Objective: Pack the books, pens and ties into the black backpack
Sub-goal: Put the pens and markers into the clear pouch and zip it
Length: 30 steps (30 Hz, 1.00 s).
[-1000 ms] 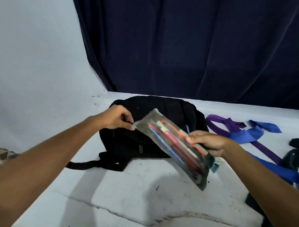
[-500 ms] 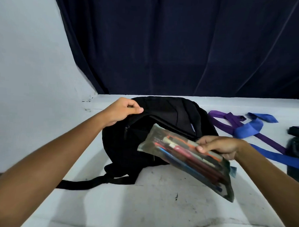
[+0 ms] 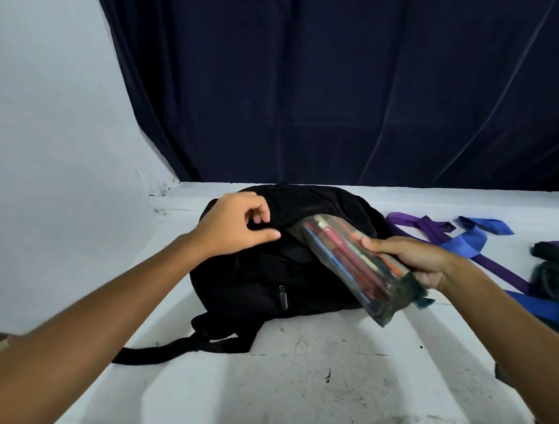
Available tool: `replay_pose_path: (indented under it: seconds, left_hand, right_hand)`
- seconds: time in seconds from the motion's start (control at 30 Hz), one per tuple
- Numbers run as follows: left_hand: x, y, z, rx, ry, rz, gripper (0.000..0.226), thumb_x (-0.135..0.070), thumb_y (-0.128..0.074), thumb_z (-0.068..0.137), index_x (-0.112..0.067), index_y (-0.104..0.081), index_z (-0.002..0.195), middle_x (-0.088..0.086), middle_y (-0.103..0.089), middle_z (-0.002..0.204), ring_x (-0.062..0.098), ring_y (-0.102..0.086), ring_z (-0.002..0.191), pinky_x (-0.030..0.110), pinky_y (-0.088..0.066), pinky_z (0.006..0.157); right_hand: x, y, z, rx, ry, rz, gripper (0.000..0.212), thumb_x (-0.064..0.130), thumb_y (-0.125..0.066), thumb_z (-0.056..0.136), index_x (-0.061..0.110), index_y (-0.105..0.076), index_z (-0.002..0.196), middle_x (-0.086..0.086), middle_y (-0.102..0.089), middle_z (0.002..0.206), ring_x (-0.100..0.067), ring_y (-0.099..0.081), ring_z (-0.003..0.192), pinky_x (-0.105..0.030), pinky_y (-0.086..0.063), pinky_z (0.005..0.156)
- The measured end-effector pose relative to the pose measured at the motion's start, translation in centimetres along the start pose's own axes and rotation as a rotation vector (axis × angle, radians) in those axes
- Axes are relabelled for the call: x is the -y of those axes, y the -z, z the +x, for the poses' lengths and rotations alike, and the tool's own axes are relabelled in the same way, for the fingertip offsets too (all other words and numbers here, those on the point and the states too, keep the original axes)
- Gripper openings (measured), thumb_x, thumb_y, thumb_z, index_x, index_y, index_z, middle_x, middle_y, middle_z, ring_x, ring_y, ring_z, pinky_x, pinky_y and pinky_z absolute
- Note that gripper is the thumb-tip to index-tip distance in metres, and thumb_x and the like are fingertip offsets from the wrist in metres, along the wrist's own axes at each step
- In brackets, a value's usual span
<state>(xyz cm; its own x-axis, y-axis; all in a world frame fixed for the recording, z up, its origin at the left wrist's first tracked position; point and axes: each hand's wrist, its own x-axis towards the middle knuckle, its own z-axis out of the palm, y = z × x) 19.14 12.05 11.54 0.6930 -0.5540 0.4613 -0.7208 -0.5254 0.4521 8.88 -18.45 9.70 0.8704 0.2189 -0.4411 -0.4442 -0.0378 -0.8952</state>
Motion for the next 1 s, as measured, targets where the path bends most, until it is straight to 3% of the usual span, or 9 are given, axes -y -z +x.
replay_pose_path:
  seconds: [0.1, 0.2, 0.33, 0.47, 0.63, 0.7, 0.8, 0.9, 1.0]
  left_hand:
    - [0.0, -1.4, -0.7, 0.016, 0.008, 0.222, 0.042, -0.052, -0.084, 0.065, -0.024, -0.056, 0.080, -0.012, -0.052, 0.076, 0.004, -0.049, 0.068, 0.027, -0.043, 0.065]
    - [0.3, -2.6, -0.3, -0.059, 0.083, 0.216, 0.038, -0.048, -0.083, 0.069, -0.019, -0.061, 0.080, -0.007, -0.056, 0.071, 0.011, -0.051, 0.065, 0.030, -0.043, 0.063]
    - [0.8, -1.8, 0.9, 0.041, 0.183, -0.040, 0.024, -0.032, -0.080, 0.079, -0.013, -0.069, 0.069, 0.003, -0.062, 0.063, 0.005, -0.049, 0.057, 0.020, -0.041, 0.061]
    - [1.0, -0.6, 2.1, 0.065, 0.330, -0.215, 0.028, -0.030, -0.070, 0.089, -0.007, -0.065, 0.076, 0.004, -0.053, 0.063, 0.014, -0.044, 0.056, 0.028, -0.039, 0.061]
    - [0.4, 0.2, 3.0, 0.059, 0.434, -0.419, 0.010, -0.020, -0.068, 0.092, -0.013, -0.071, 0.086, -0.006, -0.065, 0.069, -0.006, -0.059, 0.057, 0.008, -0.042, 0.058]
    - [0.2, 0.6, 3.3, 0.052, 0.434, -0.409, 0.011, -0.021, -0.070, 0.090, -0.012, -0.072, 0.084, -0.009, -0.064, 0.068, -0.006, -0.056, 0.055, 0.006, -0.038, 0.052]
    - [0.2, 0.8, 3.7, 0.067, 0.468, -0.402, 0.021, -0.027, -0.066, 0.093, -0.013, -0.068, 0.076, 0.003, -0.046, 0.068, 0.013, -0.039, 0.058, 0.020, -0.033, 0.050]
    - [0.2, 0.9, 4.3, 0.029, 0.515, -0.493, 0.026, -0.026, -0.059, 0.097, -0.014, -0.062, 0.075, 0.009, -0.046, 0.076, 0.022, -0.041, 0.071, 0.031, -0.037, 0.062]
    - [0.7, 0.5, 4.8, 0.013, 0.557, -0.524, 0.025, -0.024, -0.056, 0.099, -0.009, -0.063, 0.081, 0.014, -0.057, 0.087, 0.025, -0.052, 0.082, 0.042, -0.048, 0.076]
  right_hand:
    - [0.1, -0.1, -0.1, -0.012, -0.006, 0.007, 0.075, 0.045, -0.096, 0.038, 0.000, -0.075, 0.093, -0.021, -0.072, 0.092, -0.027, -0.072, 0.073, -0.036, -0.061, 0.066]
    - [0.4, -0.7, -0.1, -0.043, -0.008, 0.016, 0.056, 0.043, -0.078, 0.065, 0.000, -0.070, 0.099, -0.020, -0.071, 0.091, -0.026, -0.071, 0.073, -0.038, -0.061, 0.072]
    - [0.6, -1.4, -0.4, -0.068, -0.013, -0.014, 0.048, 0.043, -0.071, 0.071, 0.001, -0.070, 0.096, -0.019, -0.072, 0.089, -0.025, -0.072, 0.072, -0.034, -0.061, 0.070]
    - [1.1, -3.5, -0.9, -0.070, 0.007, -0.053, 0.042, 0.042, -0.066, 0.079, 0.002, -0.071, 0.089, -0.015, -0.073, 0.080, -0.021, -0.071, 0.063, -0.027, -0.059, 0.059]
    - [2.8, -7.7, 0.3, -0.082, 0.032, 0.026, 0.032, 0.029, -0.065, 0.090, -0.002, -0.069, 0.098, -0.015, -0.072, 0.078, -0.020, -0.069, 0.060, -0.028, -0.058, 0.055]
    - [3.4, -9.2, 1.0, -0.105, 0.050, 0.046, 0.031, 0.024, -0.068, 0.089, -0.003, -0.068, 0.105, -0.014, -0.073, 0.081, -0.020, -0.071, 0.063, -0.030, -0.059, 0.056]
    - [3.7, -10.5, 2.0, -0.162, 0.126, 0.133, 0.028, 0.015, -0.072, 0.086, -0.005, -0.068, 0.105, -0.017, -0.073, 0.084, -0.020, -0.072, 0.063, -0.028, -0.056, 0.051]
    - [3.1, -10.8, 2.6, -0.181, 0.251, 0.178, 0.023, 0.012, -0.073, 0.082, 0.001, -0.068, 0.102, -0.017, -0.073, 0.092, -0.020, -0.073, 0.074, -0.032, -0.060, 0.064]
    - [1.7, -10.3, 2.8, -0.108, 0.304, 0.194, 0.052, 0.002, -0.078, 0.069, 0.013, -0.056, 0.114, -0.014, -0.073, 0.106, -0.023, -0.072, 0.092, -0.037, -0.057, 0.081]
